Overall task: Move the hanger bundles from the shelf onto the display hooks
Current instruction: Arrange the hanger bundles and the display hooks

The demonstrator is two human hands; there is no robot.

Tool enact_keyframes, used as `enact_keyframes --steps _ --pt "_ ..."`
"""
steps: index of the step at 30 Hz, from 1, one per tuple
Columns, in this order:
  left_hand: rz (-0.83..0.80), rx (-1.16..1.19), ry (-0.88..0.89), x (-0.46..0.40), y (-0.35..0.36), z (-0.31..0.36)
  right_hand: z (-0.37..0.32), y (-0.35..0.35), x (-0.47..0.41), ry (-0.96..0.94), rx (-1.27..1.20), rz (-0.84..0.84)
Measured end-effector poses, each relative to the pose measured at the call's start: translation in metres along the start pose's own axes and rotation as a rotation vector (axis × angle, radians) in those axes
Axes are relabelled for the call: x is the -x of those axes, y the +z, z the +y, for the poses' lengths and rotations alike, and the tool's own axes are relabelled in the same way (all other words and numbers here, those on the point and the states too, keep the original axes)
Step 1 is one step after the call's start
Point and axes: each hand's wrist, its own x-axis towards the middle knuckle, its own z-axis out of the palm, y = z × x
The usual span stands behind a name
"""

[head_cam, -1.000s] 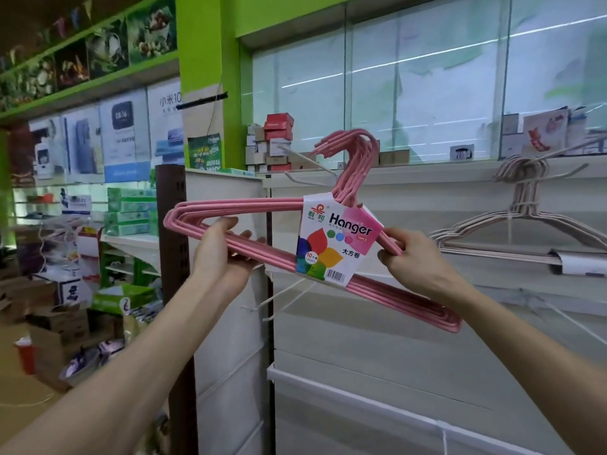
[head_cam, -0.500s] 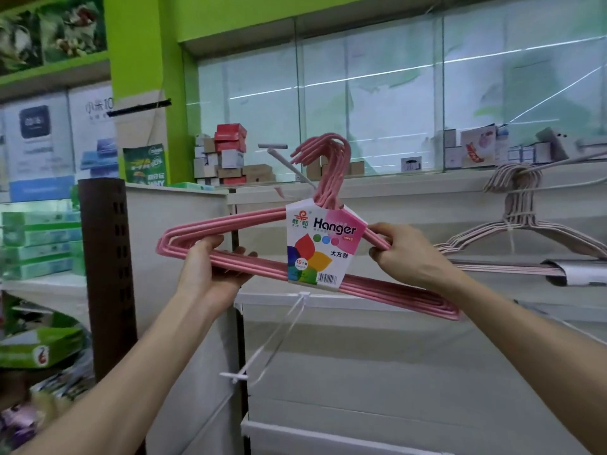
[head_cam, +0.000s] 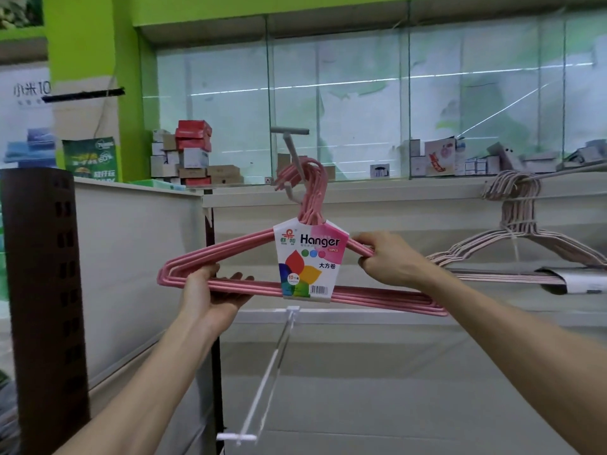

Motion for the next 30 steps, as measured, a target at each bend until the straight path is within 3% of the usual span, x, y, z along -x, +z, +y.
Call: enact_keyframes --steps 20,27,30 --pt "0.022 0.046 -0.150 -0.074 0.002 -0.030 0.020 0.024 -0.042 0.110 0.092 -0.017" --pt "-0.049 -0.033 -0.160 -0.066 -0.007 -0.033 0.017 0.023 -0.035 0.138 0.154 0.055" --pt "-0.135 -0.187 -0.153 -0.049 -0.015 -0.031 0.009 0.021 -0.025 0.125 0.154 0.088"
